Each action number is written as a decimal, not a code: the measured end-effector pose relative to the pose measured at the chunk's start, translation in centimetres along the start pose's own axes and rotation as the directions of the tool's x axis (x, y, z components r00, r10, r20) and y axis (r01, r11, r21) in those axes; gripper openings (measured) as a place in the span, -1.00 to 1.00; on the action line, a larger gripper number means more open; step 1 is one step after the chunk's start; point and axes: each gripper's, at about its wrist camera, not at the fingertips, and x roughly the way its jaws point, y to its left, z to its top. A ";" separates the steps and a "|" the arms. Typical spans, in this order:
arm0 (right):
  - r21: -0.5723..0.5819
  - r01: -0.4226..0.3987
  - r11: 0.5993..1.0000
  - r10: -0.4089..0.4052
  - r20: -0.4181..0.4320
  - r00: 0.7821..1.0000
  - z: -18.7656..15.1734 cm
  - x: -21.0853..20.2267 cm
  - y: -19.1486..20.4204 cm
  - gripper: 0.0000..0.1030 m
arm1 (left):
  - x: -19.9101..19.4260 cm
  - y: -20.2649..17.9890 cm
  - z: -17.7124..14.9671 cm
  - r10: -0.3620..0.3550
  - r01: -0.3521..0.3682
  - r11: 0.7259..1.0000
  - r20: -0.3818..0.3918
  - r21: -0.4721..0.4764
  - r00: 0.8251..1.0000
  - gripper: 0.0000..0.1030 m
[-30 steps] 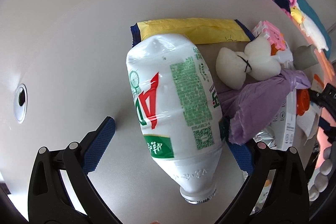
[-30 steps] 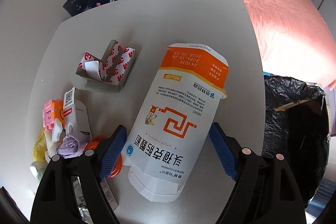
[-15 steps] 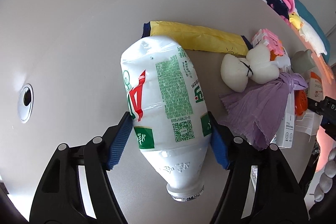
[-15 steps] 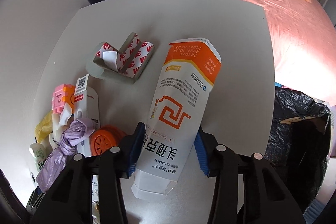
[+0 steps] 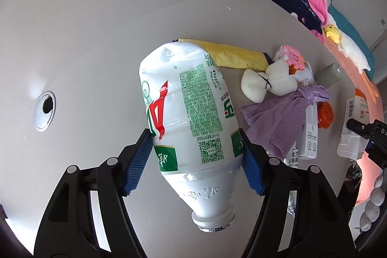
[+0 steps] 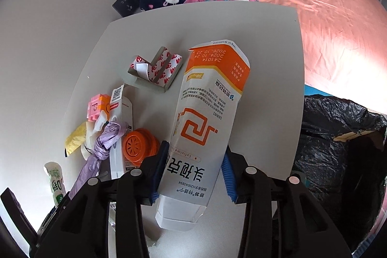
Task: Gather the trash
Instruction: 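Carry the bottle and carton over the black bag and open both tools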
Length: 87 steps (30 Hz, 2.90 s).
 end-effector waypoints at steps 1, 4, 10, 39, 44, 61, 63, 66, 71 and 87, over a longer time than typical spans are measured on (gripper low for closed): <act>-0.002 -0.005 1.000 0.005 0.003 1.000 0.0 -0.3 -0.2 -0.16 | -0.4 -0.2 0.0 -0.001 0.001 1.000 0.006 0.003 1.000 0.31; -0.006 -0.019 1.000 0.019 0.010 1.000 -0.4 -1.4 -0.6 -0.15 | -1.5 -0.8 -0.1 -0.007 0.007 1.000 0.025 0.012 1.000 0.31; -0.022 -0.038 0.999 0.039 0.032 0.999 -0.8 -3.7 -1.5 -0.15 | -3.4 -3.1 -0.3 -0.024 0.021 0.998 0.052 0.054 0.998 0.31; 0.037 -0.019 0.999 0.015 0.108 0.994 -3.6 -11.2 -11.0 -0.11 | -4.6 -17.8 -3.0 -0.172 0.164 0.929 -0.006 0.331 0.985 0.31; 0.059 -0.008 0.998 0.001 0.124 0.992 -3.9 -12.4 -12.7 -0.10 | -4.4 -20.2 -3.2 -0.194 0.188 0.910 -0.020 0.369 0.981 0.31; 0.149 0.037 0.988 -0.065 0.190 0.980 -4.9 -16.2 -18.1 -0.08 | -4.9 -27.7 -5.3 -0.272 0.275 0.812 -0.082 0.516 0.959 0.31; 0.161 0.044 0.986 -0.076 0.197 0.978 -5.0 -16.6 -18.7 -0.08 | -4.9 -28.5 -5.7 -0.281 0.286 0.796 -0.094 0.533 0.955 0.31; 0.181 0.054 0.982 -0.092 0.208 0.974 -5.2 -17.2 -19.6 -0.07 | -5.1 -29.6 -6.4 -0.289 0.299 0.775 -0.108 0.557 0.951 0.31; 0.214 0.070 0.974 -0.118 0.223 0.968 -5.8 -18.2 -21.4 -0.07 | -5.1 -30.9 -7.4 -0.303 0.322 0.740 -0.134 0.590 0.943 0.31; 0.301 0.115 0.947 -0.221 0.344 0.913 -7.0 -22.0 -24.3 0.66 | -6.1 -32.3 -9.5 -0.398 0.435 0.641 -0.211 0.632 0.893 0.88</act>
